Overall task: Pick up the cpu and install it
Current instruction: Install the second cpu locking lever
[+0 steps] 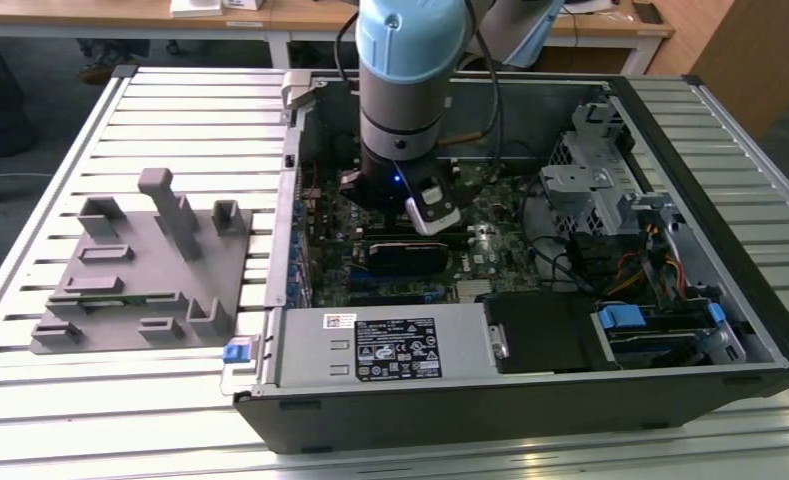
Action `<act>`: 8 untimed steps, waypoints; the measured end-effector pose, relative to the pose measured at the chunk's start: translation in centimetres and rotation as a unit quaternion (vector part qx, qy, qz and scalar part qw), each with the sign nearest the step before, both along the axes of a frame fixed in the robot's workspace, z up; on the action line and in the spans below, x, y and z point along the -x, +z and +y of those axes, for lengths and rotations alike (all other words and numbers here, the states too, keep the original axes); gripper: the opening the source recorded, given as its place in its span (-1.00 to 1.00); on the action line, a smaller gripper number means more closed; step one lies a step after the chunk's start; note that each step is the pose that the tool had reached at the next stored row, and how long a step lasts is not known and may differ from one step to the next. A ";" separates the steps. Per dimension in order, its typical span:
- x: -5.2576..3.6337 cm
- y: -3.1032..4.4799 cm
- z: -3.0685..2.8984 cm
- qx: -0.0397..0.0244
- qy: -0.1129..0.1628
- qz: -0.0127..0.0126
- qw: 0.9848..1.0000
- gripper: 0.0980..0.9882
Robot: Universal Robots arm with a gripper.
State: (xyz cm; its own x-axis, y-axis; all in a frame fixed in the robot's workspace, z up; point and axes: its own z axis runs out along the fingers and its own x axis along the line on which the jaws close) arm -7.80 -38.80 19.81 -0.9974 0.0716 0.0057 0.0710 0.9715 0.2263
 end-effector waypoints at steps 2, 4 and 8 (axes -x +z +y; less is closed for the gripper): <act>0.00 0.21 0.01 0.000 0.000 0.000 1.000 -0.98; 0.00 0.48 0.01 0.000 0.000 0.000 1.000 -0.98; 0.00 1.24 0.02 0.000 0.000 0.000 1.000 -0.98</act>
State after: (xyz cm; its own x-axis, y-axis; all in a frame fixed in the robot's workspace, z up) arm -7.80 -38.78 21.04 -0.9974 0.0716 0.0057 0.0710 0.9714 0.2265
